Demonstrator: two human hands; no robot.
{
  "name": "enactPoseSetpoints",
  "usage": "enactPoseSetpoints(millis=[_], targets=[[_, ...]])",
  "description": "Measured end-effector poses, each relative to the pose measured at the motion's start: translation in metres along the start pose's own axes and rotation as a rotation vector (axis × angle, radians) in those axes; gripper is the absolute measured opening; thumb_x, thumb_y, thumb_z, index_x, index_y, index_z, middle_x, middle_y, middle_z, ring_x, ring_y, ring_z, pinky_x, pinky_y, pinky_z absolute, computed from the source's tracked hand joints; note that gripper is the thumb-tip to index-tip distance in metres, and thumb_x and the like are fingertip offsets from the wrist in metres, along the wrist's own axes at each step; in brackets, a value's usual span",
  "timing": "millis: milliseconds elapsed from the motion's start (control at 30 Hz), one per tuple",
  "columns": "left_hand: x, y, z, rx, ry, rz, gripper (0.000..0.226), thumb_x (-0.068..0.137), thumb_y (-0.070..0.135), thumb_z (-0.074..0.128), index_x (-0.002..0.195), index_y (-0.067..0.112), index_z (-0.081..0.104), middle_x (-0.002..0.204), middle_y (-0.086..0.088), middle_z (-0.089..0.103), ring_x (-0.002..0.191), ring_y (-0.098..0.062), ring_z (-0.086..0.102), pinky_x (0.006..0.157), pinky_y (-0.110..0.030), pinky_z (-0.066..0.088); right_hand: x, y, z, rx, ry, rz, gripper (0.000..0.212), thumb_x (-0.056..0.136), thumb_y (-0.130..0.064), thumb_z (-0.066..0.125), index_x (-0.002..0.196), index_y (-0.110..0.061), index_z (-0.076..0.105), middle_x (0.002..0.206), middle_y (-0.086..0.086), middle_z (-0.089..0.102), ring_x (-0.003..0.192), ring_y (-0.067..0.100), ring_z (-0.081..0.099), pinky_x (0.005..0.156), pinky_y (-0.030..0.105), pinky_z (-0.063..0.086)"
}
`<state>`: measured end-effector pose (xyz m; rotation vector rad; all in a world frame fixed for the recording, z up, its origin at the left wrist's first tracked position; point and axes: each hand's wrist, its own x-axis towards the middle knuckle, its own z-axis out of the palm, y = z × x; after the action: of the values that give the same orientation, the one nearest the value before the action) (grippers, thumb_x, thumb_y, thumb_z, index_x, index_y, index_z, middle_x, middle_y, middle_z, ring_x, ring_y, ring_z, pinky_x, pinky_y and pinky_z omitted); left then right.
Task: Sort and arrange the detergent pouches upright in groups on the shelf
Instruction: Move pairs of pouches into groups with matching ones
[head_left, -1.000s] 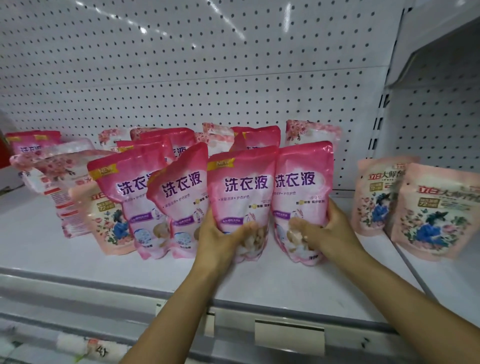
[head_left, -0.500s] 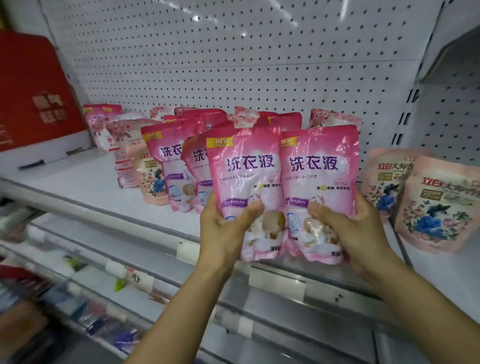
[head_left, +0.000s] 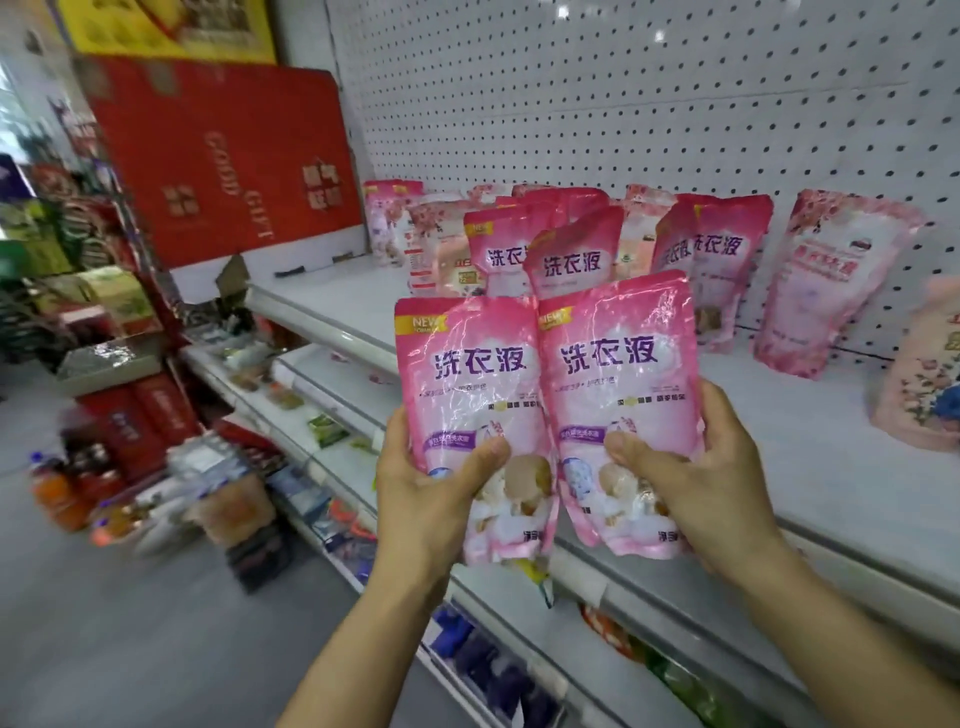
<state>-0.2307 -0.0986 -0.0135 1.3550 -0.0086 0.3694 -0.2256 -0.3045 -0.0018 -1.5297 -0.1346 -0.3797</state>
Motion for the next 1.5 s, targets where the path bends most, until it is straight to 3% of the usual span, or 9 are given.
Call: enactPoseSetpoints(millis=[133, 367, 533, 667, 800, 1033, 1167, 1300, 1500], targets=[[0.016, 0.005, -0.046, -0.002, 0.049, -0.006, 0.06, 0.072, 0.005, 0.083, 0.123, 0.022, 0.056, 0.103, -0.001, 0.077, 0.09, -0.022, 0.075, 0.073, -0.037, 0.062, 0.006, 0.012, 0.053, 0.009, -0.077, 0.027, 0.056, 0.072, -0.006, 0.082, 0.114, -0.033, 0.056, 0.096, -0.013, 0.074, 0.082, 0.01, 0.074, 0.063, 0.025, 0.059], [0.085, 0.009, -0.148, 0.015, 0.042, -0.013, 0.059, 0.074, 0.002, 0.081, 0.123, 0.021, 0.055, 0.105, -0.004, 0.076, 0.089, -0.023, 0.075, 0.071, -0.034, 0.061, 0.027, 0.042, 0.177, 0.036, -0.086, 0.082, 0.061, 0.071, -0.011, 0.083, 0.12, -0.033, 0.054, 0.104, -0.004, 0.074, 0.083, 0.019, 0.075, 0.07, 0.045, 0.061], [0.148, 0.011, -0.231, 0.045, -0.001, -0.044, 0.056, 0.075, 0.002, 0.082, 0.121, 0.022, 0.057, 0.107, -0.006, 0.076, 0.096, -0.029, 0.074, 0.085, -0.052, 0.058, 0.044, 0.062, 0.274, 0.085, -0.056, 0.116, 0.058, 0.07, -0.007, 0.082, 0.116, -0.031, 0.057, 0.102, -0.002, 0.075, 0.083, 0.019, 0.075, 0.07, 0.045, 0.061], [0.198, 0.012, -0.282, 0.067, -0.006, -0.044, 0.057, 0.073, 0.003, 0.082, 0.122, 0.021, 0.058, 0.104, -0.005, 0.076, 0.094, -0.027, 0.075, 0.084, -0.053, 0.059, 0.065, 0.074, 0.334, 0.143, -0.021, 0.135, 0.059, 0.07, -0.003, 0.081, 0.118, -0.029, 0.057, 0.105, 0.002, 0.074, 0.087, 0.028, 0.074, 0.074, 0.054, 0.059], [0.249, 0.009, -0.312, 0.026, -0.01, -0.073, 0.06, 0.07, 0.006, 0.083, 0.123, 0.02, 0.059, 0.105, -0.008, 0.076, 0.094, -0.031, 0.074, 0.085, -0.055, 0.058, 0.097, 0.078, 0.374, 0.131, 0.023, 0.136, 0.053, 0.073, -0.005, 0.08, 0.114, -0.03, 0.058, 0.1, -0.001, 0.075, 0.083, 0.023, 0.075, 0.071, 0.048, 0.061], [0.364, -0.007, -0.327, -0.045, -0.058, -0.05, 0.062, 0.068, 0.006, 0.082, 0.124, 0.017, 0.058, 0.103, -0.006, 0.077, 0.088, -0.025, 0.076, 0.065, -0.032, 0.061, 0.186, 0.098, 0.421, 0.112, 0.086, 0.096, 0.055, 0.073, -0.012, 0.081, 0.119, -0.03, 0.056, 0.1, -0.003, 0.075, 0.08, 0.019, 0.075, 0.064, 0.04, 0.061], [0.444, -0.02, -0.317, -0.059, -0.098, -0.037, 0.065, 0.063, 0.013, 0.082, 0.123, 0.015, 0.059, 0.107, -0.01, 0.075, 0.093, -0.03, 0.074, 0.075, -0.041, 0.059, 0.248, 0.113, 0.438, 0.112, 0.15, 0.071, 0.055, 0.07, -0.01, 0.082, 0.118, -0.024, 0.058, 0.097, 0.0, 0.076, 0.079, 0.022, 0.075, 0.065, 0.041, 0.06], [0.525, -0.028, -0.301, -0.103, -0.15, -0.055, 0.055, 0.063, 0.014, 0.079, 0.115, 0.02, 0.063, 0.102, -0.007, 0.077, 0.089, -0.028, 0.075, 0.072, -0.039, 0.06, 0.309, 0.122, 0.451, 0.115, 0.185, 0.096, 0.041, 0.072, -0.014, 0.081, 0.108, -0.022, 0.063, 0.092, 0.006, 0.077, 0.075, 0.029, 0.075, 0.065, 0.047, 0.06], [0.633, -0.047, -0.276, -0.177, -0.245, -0.148, 0.06, 0.068, 0.014, 0.078, 0.125, 0.01, 0.059, 0.107, -0.016, 0.075, 0.088, -0.034, 0.074, 0.071, -0.045, 0.061, 0.383, 0.131, 0.462, 0.041, 0.312, 0.044, 0.039, 0.071, -0.01, 0.082, 0.102, -0.024, 0.063, 0.083, 0.0, 0.077, 0.062, 0.017, 0.073, 0.049, 0.031, 0.057]])
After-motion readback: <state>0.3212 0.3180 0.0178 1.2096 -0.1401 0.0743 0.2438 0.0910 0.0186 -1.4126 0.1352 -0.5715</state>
